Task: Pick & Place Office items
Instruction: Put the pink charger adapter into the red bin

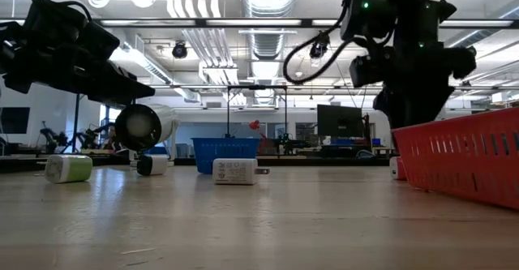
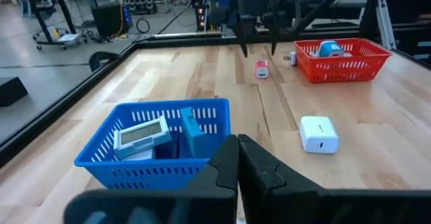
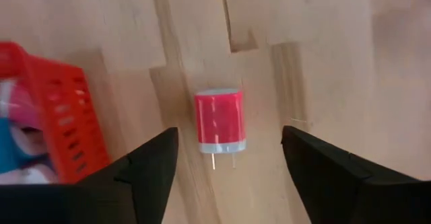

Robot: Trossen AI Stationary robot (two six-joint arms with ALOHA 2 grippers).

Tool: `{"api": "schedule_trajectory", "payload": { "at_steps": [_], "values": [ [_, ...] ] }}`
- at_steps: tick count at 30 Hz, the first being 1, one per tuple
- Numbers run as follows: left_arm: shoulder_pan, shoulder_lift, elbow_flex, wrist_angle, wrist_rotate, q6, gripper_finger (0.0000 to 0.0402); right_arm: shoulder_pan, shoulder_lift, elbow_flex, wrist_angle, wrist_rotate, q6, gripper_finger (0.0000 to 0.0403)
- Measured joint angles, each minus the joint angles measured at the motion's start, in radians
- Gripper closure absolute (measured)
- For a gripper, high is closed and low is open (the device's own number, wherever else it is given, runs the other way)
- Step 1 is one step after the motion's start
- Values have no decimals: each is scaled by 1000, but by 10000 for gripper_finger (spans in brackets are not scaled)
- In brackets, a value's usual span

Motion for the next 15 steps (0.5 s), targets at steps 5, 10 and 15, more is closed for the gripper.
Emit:
{"api": "schedule_trajectory", "payload": {
  "at_steps": [5,10,15],
  "values": [
    [0,0,0,0,0,-3,396,25,41,-1,6,-2,-41,133],
    [0,0,0,-2,0,-3,396,46,81,-1,44,-1,-41,133],
    [0,0,0,-8,0,-6,396,45,150,-2,53,1,-19,133]
  ]
}}
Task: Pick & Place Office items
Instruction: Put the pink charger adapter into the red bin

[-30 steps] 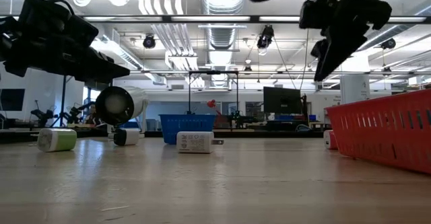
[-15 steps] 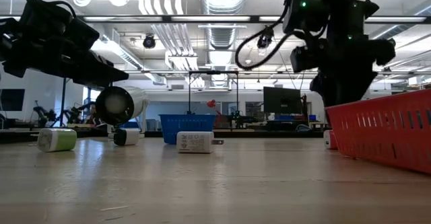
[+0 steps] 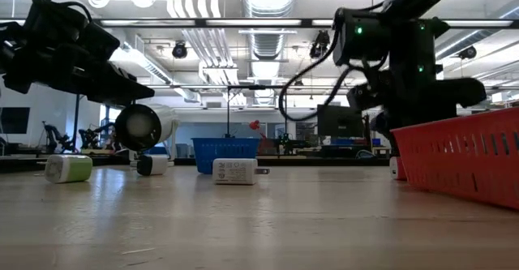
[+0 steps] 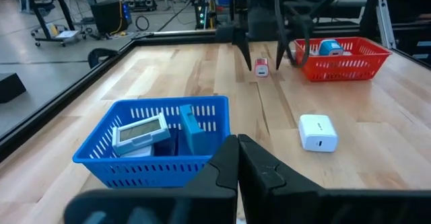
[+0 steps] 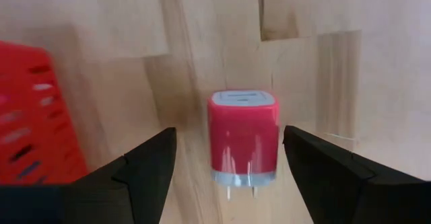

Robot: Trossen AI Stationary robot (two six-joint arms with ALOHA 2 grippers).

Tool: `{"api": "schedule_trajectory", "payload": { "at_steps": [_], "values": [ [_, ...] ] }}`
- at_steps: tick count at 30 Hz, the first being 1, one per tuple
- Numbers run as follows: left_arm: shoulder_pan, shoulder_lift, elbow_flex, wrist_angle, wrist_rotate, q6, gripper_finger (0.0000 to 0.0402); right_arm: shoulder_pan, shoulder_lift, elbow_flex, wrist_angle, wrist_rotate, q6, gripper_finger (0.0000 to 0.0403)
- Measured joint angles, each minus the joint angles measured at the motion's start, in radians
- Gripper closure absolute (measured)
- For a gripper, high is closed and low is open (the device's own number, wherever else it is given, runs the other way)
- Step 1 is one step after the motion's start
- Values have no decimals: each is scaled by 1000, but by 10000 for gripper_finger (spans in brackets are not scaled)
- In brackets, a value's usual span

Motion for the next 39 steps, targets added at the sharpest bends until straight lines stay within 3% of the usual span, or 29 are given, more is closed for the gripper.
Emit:
{"api": "schedule_trajectory", "payload": {
  "at_steps": [6,16,27,31,37,39],
  "values": [
    [0,1,0,0,0,0,396,0,52,3,4,11,-12,133],
    [0,2,0,0,0,3,396,0,-17,-2,64,37,-34,134],
    [0,9,0,-4,0,1,396,0,23,-8,55,39,-26,167],
    [0,12,0,-3,0,3,396,-1,24,-8,55,40,-48,192],
    [0,12,0,-3,0,3,396,1,10,-10,55,30,-85,273],
    [0,12,0,-3,1,3,396,1,-6,-10,62,28,-106,282]
  ]
}}
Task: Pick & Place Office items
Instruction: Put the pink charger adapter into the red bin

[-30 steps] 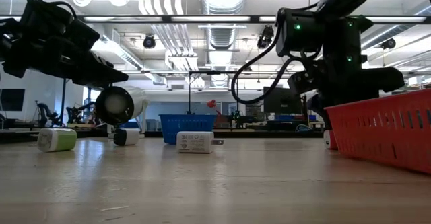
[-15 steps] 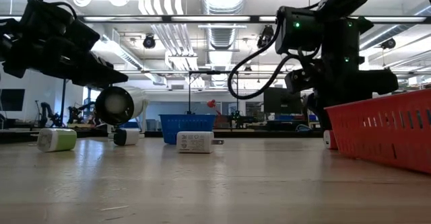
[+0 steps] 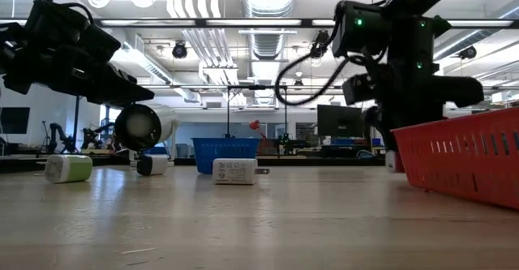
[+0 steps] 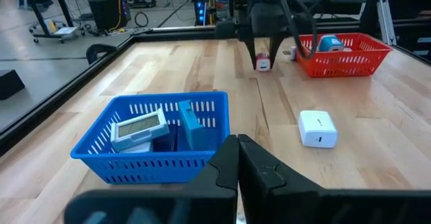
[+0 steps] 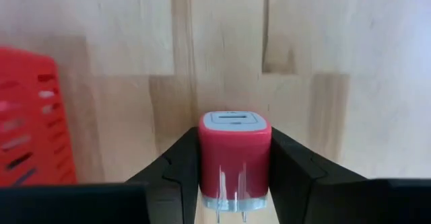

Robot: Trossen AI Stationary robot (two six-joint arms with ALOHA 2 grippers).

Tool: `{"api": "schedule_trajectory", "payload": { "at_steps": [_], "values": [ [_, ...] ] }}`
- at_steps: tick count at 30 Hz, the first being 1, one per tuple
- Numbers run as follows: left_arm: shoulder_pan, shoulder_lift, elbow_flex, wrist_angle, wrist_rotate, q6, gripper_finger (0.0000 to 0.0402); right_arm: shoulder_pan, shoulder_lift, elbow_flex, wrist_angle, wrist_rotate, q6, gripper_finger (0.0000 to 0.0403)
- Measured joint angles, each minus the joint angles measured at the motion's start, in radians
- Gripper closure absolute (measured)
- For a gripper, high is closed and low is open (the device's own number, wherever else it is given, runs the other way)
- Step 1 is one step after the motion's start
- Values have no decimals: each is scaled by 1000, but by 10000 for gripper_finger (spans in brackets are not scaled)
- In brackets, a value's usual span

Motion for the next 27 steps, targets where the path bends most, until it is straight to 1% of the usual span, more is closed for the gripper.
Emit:
{"api": "schedule_trajectory", "payload": {
  "at_steps": [6,12,16,22,27],
  "values": [
    [0,0,0,-3,0,1,396,0,-76,-1,87,3,-29,282],
    [0,1,0,-3,0,9,396,-1,-204,-10,145,7,-42,282],
    [0,1,0,-4,0,11,396,-1,-326,-44,244,9,-64,282],
    [0,1,0,-3,0,11,396,-10,-537,-131,436,12,-90,282],
    [0,1,0,-3,0,11,396,-26,-674,-204,559,41,-126,282]
  ]
}}
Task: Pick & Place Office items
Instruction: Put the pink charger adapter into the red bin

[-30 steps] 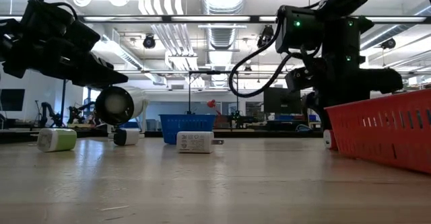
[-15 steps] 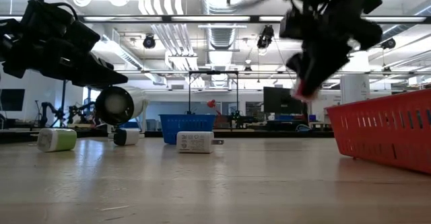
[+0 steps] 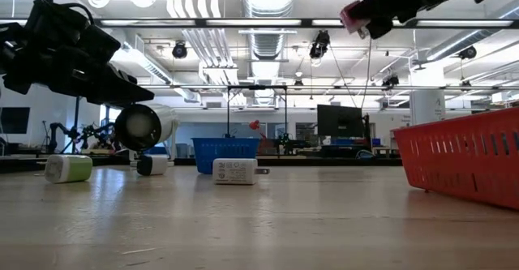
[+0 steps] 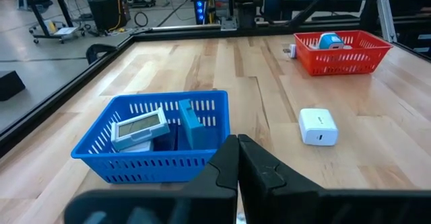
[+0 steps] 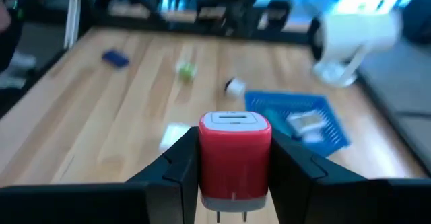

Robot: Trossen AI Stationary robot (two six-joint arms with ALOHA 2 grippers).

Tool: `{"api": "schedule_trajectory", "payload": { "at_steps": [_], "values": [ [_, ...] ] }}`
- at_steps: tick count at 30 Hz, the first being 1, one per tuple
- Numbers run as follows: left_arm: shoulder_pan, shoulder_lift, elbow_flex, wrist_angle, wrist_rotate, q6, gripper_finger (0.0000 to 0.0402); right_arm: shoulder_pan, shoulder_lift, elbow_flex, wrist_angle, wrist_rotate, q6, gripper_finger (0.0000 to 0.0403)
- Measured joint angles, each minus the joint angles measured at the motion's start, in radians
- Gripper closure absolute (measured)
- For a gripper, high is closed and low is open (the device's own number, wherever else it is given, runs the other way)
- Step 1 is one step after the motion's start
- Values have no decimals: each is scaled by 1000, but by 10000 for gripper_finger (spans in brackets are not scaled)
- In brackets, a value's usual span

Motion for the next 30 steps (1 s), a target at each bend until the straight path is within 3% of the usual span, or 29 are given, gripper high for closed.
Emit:
{"api": "schedule_trajectory", "payload": {
  "at_steps": [5,10,15,23,30],
  "values": [
    [0,0,0,1,0,-3,396,-21,-108,-78,126,48,-26,282],
    [0,0,0,0,0,-3,396,-24,-200,-237,359,48,-61,282],
    [0,0,0,1,-1,-3,396,-24,-241,-421,624,89,-41,282],
    [0,0,0,11,-4,8,396,-24,-255,-599,963,109,-87,282],
    [0,0,0,11,-4,20,396,-64,-267,-640,972,119,-77,281]
  ]
}}
